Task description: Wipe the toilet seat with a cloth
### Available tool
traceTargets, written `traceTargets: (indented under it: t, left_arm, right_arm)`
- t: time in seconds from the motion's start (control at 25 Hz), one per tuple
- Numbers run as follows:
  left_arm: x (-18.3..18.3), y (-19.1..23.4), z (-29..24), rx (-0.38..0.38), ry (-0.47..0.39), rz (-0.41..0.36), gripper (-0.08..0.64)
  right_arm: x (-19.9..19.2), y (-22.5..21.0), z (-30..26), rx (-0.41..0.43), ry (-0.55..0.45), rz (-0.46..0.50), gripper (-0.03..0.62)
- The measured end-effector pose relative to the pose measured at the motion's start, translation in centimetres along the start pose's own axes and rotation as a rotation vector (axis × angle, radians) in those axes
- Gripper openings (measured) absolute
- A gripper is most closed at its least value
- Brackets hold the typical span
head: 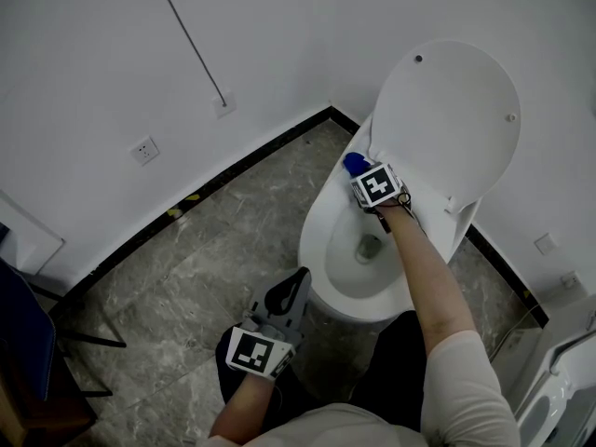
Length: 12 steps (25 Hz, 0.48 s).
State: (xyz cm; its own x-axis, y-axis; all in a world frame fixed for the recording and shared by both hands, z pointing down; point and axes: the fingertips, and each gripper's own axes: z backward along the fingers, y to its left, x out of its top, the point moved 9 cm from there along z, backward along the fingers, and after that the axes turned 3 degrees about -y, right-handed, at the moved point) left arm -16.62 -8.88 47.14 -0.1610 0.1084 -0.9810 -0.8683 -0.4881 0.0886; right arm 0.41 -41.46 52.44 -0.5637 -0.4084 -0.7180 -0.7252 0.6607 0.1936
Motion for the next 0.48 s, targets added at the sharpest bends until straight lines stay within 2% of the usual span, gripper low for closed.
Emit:
traceTargets:
  t: [0.48]
  left_arm:
    - [1.1, -0.4, 1.1, 0.013, 0.018, -0.027, 0.009]
  right_arm:
    - [0.2, 1.5, 0.5, 0.020, -0.005, 0.013, 0.063]
